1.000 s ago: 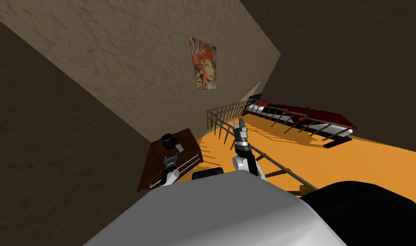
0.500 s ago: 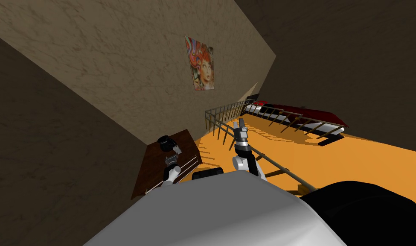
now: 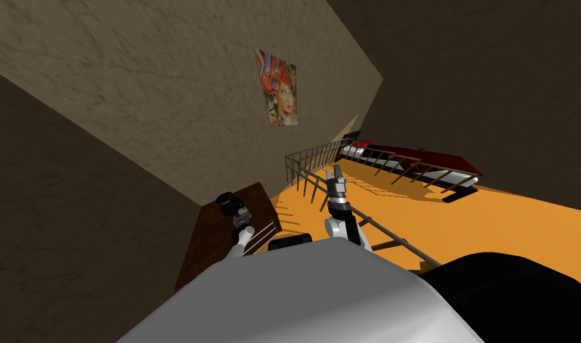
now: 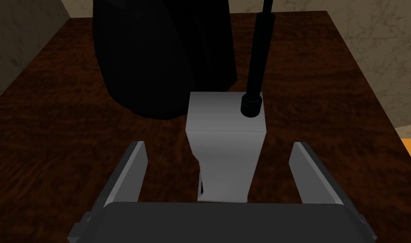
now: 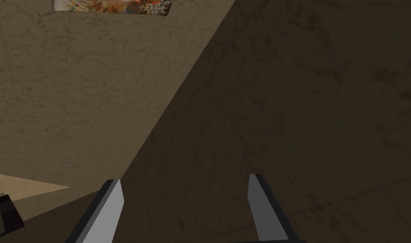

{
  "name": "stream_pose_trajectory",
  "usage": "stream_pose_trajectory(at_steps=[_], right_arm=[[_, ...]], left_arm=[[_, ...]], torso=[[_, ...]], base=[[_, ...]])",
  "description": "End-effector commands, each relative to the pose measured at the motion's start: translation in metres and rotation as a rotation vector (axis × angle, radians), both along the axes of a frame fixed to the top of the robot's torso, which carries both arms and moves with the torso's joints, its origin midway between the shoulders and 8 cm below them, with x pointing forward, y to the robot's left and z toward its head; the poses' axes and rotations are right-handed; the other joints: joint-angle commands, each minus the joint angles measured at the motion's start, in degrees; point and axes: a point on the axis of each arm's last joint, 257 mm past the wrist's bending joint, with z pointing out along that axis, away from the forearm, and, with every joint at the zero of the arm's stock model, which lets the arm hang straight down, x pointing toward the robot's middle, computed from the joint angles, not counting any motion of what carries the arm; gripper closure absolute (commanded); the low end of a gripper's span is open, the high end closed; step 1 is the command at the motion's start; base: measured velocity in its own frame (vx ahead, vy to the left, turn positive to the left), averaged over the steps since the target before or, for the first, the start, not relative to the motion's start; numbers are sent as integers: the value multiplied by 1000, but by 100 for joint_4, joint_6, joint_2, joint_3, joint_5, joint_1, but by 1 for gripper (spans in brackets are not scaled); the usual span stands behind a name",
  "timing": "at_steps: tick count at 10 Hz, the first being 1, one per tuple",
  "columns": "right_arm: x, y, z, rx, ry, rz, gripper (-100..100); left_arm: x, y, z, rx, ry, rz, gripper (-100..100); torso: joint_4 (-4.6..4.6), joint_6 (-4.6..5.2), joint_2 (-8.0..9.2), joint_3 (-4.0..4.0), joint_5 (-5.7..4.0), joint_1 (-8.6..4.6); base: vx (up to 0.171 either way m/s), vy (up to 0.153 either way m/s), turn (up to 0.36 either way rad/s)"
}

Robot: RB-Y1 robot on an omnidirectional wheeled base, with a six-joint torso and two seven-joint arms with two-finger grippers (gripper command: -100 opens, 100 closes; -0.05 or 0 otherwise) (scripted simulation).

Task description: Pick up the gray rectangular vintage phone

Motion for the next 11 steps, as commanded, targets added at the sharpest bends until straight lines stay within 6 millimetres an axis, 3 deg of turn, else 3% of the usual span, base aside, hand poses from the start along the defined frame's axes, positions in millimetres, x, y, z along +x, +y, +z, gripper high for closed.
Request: stream_pose_trajectory(at_steps=[1,2,3,5,7,9,11], right_arm=[[0,0,0,0,0,0,0],[0,0,0,0,0,0,0],[0,0,0,0,0,0,0],[0,0,0,0,0,0,0],[0,0,0,0,0,0,0],[0,0,0,0,0,0,0],[0,0,0,0,0,0,0]], left_arm=[[0,0,0,0,0,0,-100],[1,0,1,-3,-4,3,0],[-11,21,-3,-5,2,41,-100],[-11,21,-3,-5,2,41,-100],[-36,62,-8,-9,8,119,-100],[-36,62,-8,-9,8,119,-100],[-63,103,-11,-10,10,199,-100]], torso=[[0,0,0,0,0,0],[1,-2,13,6,1,1],[4,-2,25,13,0,1],[8,-3,43,24,0,-1],[8,2,43,24,0,-2],[10,-3,50,28,0,-1],[8,3,42,24,0,-4]], base=[[42,2,-8],[8,0,2],[-17,-11,-358],[-20,-3,-31],[-30,-12,-349],[-26,-6,-47],[-26,-21,-351]])
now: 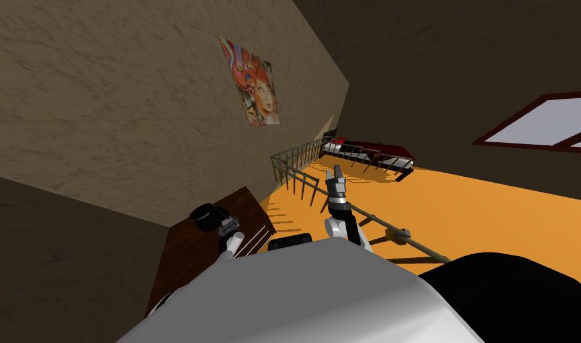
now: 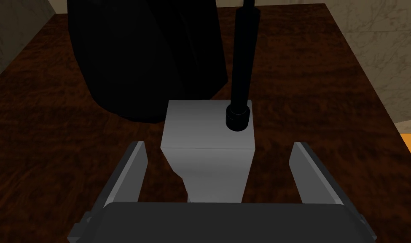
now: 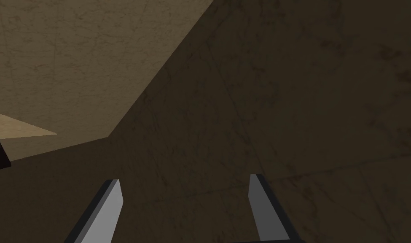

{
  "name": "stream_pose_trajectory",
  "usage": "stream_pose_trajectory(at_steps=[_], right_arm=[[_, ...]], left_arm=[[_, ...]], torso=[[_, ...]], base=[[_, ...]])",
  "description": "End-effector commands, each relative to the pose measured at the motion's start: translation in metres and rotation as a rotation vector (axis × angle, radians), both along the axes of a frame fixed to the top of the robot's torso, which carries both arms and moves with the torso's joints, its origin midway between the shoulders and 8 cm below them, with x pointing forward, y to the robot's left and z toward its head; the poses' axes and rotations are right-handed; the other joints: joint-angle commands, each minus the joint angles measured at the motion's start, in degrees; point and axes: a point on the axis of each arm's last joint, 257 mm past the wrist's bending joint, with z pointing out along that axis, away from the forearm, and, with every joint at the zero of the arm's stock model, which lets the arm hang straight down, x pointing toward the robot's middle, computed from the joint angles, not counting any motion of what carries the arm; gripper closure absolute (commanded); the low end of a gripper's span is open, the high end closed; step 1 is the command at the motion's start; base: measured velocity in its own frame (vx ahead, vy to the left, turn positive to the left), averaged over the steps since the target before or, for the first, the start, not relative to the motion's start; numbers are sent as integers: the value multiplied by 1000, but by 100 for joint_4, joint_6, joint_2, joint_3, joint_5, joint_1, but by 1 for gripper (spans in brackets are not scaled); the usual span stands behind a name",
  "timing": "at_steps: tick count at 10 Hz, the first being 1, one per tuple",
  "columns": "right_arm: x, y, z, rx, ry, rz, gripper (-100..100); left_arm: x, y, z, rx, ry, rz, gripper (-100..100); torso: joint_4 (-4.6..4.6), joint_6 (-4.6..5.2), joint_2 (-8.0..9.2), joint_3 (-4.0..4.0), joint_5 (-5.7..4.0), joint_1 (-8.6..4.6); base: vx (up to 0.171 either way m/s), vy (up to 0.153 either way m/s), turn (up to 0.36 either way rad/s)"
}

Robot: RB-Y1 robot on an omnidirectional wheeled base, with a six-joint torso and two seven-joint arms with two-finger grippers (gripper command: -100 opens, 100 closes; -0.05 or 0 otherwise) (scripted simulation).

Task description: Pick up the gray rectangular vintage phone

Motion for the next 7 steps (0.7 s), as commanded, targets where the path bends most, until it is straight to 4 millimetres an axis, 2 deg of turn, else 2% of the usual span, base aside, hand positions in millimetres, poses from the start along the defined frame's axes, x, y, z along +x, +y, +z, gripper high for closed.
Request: stream_pose_trajectory(at_steps=[1,2,3,4,7], right_arm=[[0,0,0,0,0,0,0],[0,0,0,0,0,0,0],[0,0,0,0,0,0,0],[0,0,0,0,0,0,0],[0,0,0,0,0,0,0]], left_arm=[[-12,11,-4,0,4,21,-100],[-26,31,-4,0,3,61,-100],[-20,31,2,4,-14,58,-100],[-26,31,-4,0,3,61,-100],[-70,87,1,6,-6,183,-100]], torso=[[0,0,0,0,0,0],[-1,-6,0,0,2,6],[0,-3,3,2,1,4],[0,-4,-1,0,1,5],[0,-1,1,0,1,1]], base=[[-28,-7,-135],[-33,-14,-219],[-27,-11,-143],[-9,-4,-6],[-30,-23,-348]])
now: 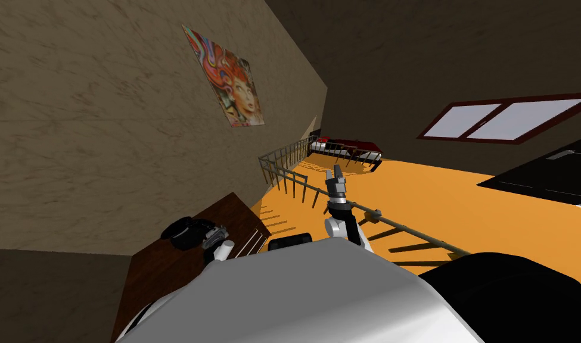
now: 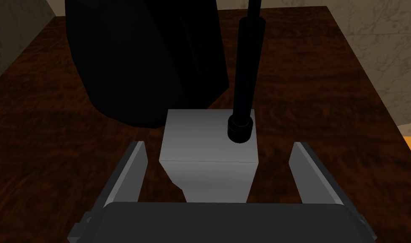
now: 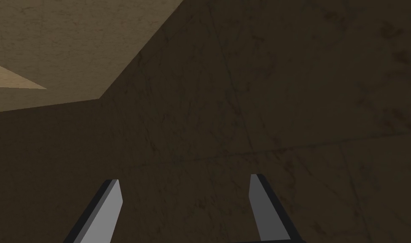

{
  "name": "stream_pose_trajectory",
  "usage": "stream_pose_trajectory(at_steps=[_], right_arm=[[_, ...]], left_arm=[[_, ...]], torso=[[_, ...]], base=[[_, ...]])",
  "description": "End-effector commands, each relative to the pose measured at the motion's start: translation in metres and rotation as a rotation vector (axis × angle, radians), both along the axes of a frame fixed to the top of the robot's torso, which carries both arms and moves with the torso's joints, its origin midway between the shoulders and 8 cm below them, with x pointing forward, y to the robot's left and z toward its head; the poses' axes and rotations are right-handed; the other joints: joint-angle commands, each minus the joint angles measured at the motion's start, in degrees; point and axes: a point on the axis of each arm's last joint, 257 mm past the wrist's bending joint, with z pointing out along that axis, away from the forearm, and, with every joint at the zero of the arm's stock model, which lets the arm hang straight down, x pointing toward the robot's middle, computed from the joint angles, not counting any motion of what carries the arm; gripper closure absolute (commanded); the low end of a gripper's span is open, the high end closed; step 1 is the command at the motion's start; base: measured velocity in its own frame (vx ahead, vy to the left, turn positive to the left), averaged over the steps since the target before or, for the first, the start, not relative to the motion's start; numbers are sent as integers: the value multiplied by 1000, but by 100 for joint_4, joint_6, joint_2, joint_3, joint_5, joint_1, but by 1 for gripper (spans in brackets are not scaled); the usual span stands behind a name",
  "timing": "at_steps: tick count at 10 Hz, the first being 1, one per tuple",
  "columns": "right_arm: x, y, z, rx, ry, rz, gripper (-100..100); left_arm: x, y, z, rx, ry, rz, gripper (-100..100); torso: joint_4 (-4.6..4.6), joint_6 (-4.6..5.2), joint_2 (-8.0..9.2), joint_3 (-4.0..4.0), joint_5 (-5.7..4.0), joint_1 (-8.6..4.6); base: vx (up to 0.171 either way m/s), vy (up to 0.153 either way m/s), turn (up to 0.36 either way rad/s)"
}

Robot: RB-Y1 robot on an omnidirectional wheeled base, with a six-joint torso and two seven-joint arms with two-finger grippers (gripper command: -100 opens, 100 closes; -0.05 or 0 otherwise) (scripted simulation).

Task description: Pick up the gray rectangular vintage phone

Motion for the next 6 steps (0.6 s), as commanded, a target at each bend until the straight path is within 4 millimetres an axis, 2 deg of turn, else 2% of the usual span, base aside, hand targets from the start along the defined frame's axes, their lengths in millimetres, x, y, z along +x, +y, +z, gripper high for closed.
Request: stream_pose_trajectory(at_steps=[1,2,4,5,6], right_arm=[[0,0,0,0,0,0,0],[0,0,0,0,0,0,0],[0,0,0,0,0,0,0],[0,0,0,0,0,0,0],[0,0,0,0,0,0,0]], left_arm=[[-25,31,4,6,-6,66,-100],[-25,31,4,6,-6,66,-100],[-24,30,4,6,-3,62,-100],[-24,30,4,6,-5,64,100],[-24,30,4,6,-5,64,100]], torso=[[0,0,0,0,0,0],[1,1,4,2,0,-3],[-2,-6,-7,-4,2,9],[-3,-5,-12,-7,3,11],[-3,-4,-14,-8,3,12]], base=[[-50,-37,-418],[-34,-21,-173],[-8,-3,23],[0,0,0],[0,0,0]])
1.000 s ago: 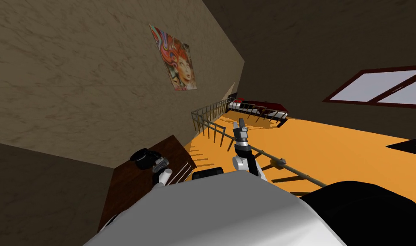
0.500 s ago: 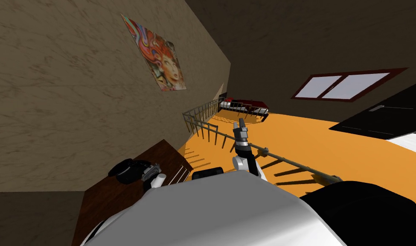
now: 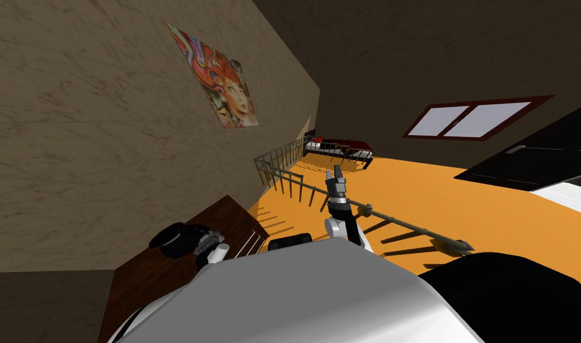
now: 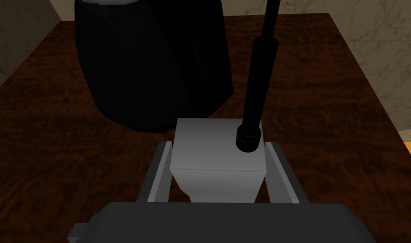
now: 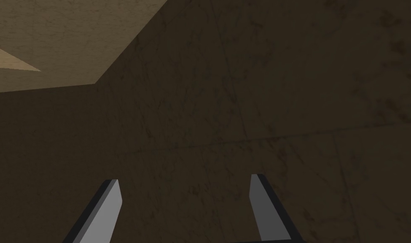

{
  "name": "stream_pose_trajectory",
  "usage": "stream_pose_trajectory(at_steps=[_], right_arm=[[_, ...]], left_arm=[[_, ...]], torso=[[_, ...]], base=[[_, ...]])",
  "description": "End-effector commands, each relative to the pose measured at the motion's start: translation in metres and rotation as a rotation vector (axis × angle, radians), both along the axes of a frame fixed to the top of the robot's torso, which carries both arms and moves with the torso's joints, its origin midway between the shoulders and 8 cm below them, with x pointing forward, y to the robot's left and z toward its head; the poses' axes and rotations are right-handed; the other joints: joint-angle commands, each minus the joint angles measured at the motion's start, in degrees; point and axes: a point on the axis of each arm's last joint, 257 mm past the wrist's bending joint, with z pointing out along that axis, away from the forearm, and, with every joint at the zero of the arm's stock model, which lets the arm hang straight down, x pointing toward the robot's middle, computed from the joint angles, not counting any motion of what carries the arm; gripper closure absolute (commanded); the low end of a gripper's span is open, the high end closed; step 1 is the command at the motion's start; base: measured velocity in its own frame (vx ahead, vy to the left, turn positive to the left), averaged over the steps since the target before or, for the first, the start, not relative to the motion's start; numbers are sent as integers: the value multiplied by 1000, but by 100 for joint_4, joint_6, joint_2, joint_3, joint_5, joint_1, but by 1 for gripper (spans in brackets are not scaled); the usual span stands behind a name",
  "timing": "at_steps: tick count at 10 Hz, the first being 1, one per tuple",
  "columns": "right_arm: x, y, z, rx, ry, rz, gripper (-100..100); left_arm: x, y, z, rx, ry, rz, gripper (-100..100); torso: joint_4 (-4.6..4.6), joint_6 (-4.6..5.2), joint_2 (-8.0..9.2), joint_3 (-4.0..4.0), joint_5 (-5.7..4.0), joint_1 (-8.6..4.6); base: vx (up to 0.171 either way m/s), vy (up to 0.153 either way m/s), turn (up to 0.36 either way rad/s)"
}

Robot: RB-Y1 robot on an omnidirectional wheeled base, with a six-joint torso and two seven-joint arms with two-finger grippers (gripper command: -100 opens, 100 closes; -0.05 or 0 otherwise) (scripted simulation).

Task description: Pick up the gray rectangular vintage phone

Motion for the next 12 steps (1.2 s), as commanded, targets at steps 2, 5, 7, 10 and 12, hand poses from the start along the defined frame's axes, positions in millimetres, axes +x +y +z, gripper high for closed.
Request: stream_pose_trajectory(at_steps=[2,5,7,10,12], right_arm=[[0,0,0,0,0,0,0],[0,0,0,0,0,0,0],[0,0,0,0,0,0,0],[0,0,0,0,0,0,0],[0,0,0,0,0,0,0]], left_arm=[[0,0,0,0,0,0,100],[14,-17,-3,-3,4,-38,100],[43,-55,-7,-8,11,-119,100],[58,-74,-7,-9,13,-160,100],[72,-94,-7,-10,14,-200,100]], torso=[[0,0,0,0,0,0],[1,0,0,0,0,1],[-3,-11,-11,-6,0,10],[-16,-15,-9,-12,15,10],[-22,-5,-18,-20,27,21]], base=[[0,0,0],[6,7,96],[51,32,345],[27,16,233],[20,14,172]])
